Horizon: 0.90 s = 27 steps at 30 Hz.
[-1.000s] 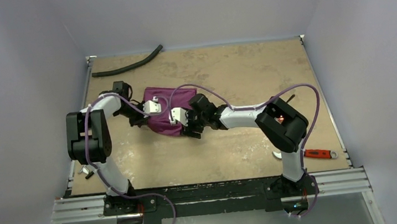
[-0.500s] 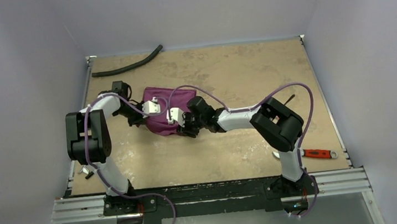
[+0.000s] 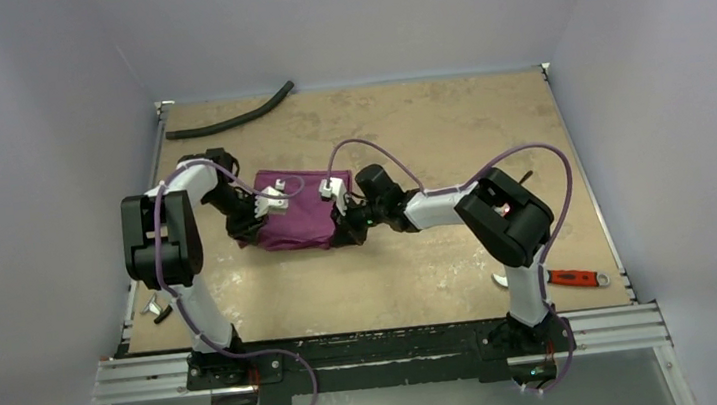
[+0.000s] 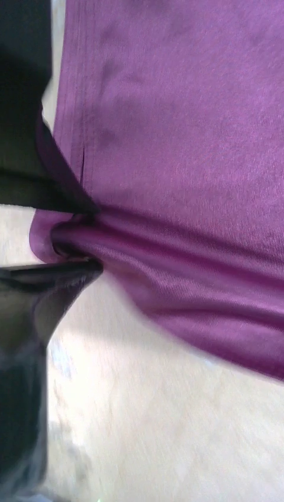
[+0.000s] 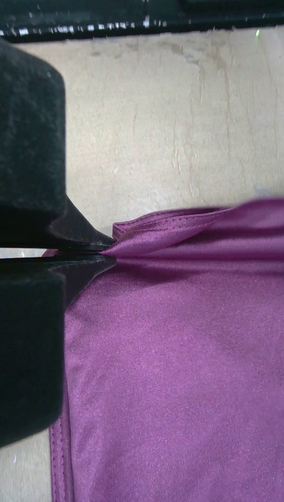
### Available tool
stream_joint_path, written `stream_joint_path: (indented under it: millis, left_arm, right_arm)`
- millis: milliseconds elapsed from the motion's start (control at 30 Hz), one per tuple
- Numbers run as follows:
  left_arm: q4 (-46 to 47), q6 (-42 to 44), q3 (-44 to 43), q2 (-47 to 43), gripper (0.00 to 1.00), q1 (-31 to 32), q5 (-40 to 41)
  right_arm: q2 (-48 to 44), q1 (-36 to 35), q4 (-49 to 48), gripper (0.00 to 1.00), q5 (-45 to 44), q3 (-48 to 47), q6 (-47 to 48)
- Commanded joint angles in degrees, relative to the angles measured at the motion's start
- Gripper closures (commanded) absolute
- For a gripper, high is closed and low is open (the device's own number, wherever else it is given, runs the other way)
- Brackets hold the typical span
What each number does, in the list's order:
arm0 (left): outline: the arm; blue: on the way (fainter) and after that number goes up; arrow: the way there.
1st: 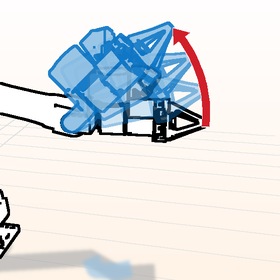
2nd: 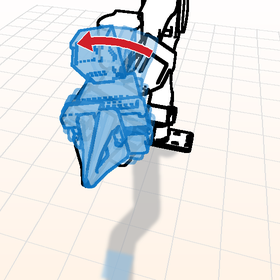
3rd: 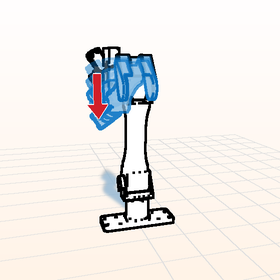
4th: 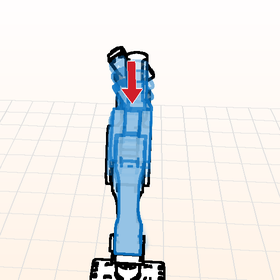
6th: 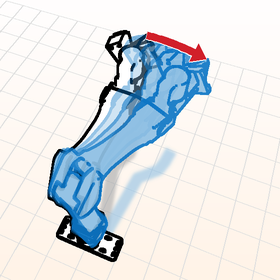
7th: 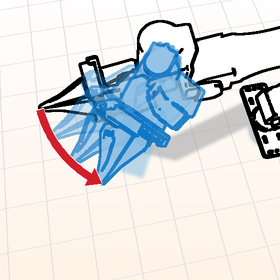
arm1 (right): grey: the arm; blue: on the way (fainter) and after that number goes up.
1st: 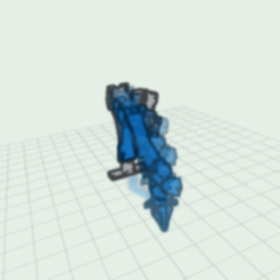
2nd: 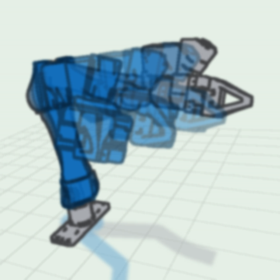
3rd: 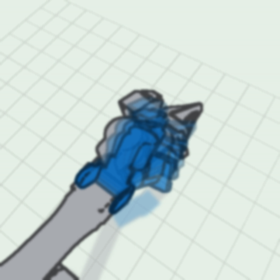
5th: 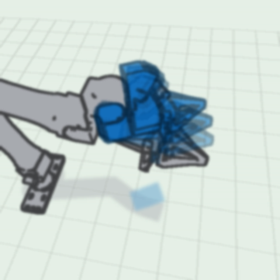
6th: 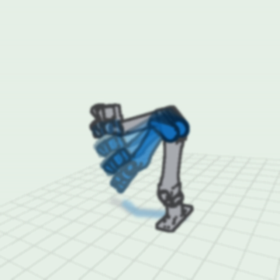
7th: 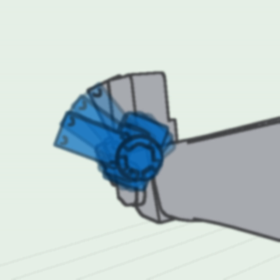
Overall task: Fold the napkin into a case and place the utensils inside
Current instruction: Fold the lower triangle-folded napkin at the center of the board.
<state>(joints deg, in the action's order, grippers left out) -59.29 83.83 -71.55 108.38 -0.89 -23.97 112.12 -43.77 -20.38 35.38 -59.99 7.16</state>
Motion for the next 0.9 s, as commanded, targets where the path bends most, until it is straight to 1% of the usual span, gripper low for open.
stream_joint_path:
  millis: [0,33,67,100,133,233,267,333,400,500,600,700,867]
  left_arm:
    - [-6.5,-3.64,-1.89,0.52,0.44,-0.92,2.18]
    - [-8.72,-3.85,-3.63,0.37,0.35,-0.94,1.45]
    - [-11.1,-3.77,-5.72,0.27,0.23,-0.91,0.39]
    - [-13.12,-3.94,-7.74,0.23,0.17,-0.9,-0.91]
    - [-15.06,-4.03,-10.15,0.17,0.12,-0.88,-2.16]
    - [-17.84,-5.68,-16.49,0.41,0.08,-0.56,-8.42]
    - [-16.93,-7.59,-17.71,0.57,0.07,0.18,-10.21]
    - [-11.69,-12.87,-18.31,0.6,0.07,2.68,-12.31]
    - [-1.72,-18.12,-15.28,-0.15,0.09,5.4,-13.2]
    - [12.99,-26.37,-9.02,-1.48,0.13,10.21,-10.73]
    - [25.28,-30.61,-4.22,-1.44,0.19,13.41,-6.22]
    - [30.09,-31.85,-4.05,0.76,0.25,14.24,-2.78]
    - [31.27,-30.14,-5.12,4.18,0.33,14.36,1.7]
  right_arm:
    - [1.23,0.52,1.2,1.0,7.52,1.03,-6.64]
    - [1.63,0.83,1.06,1.0,8.2,0.94,-8.65]
    - [2.05,1.2,0.89,1.0,9.02,0.86,-9.73]
    - [2.39,1.69,0.76,1.0,9.9,0.76,-10.43]
    - [2.69,2.08,0.5,1.0,10.68,0.75,-11.17]
    - [2.79,3.08,-0.45,1.0,12.97,0.75,-12.76]
    - [2.67,3.32,-0.7,1.0,13.31,0.86,-12.97]
    - [2.5,3.53,-1.55,1.0,13.95,1.08,-13.81]
    - [2.69,3.91,-2.38,1.0,14.77,1.14,-14.61]
    - [2.58,4.36,-4.31,1.0,15.62,1.84,-16.21]
    - [3.04,4.63,-5.61,1.0,16.28,1.92,-17.5]
    - [3.06,5.02,-8.34,1.0,17.79,2.6,-20.08]
    - [2.45,6.54,-12.33,1.0,19.62,3.92,-24.28]
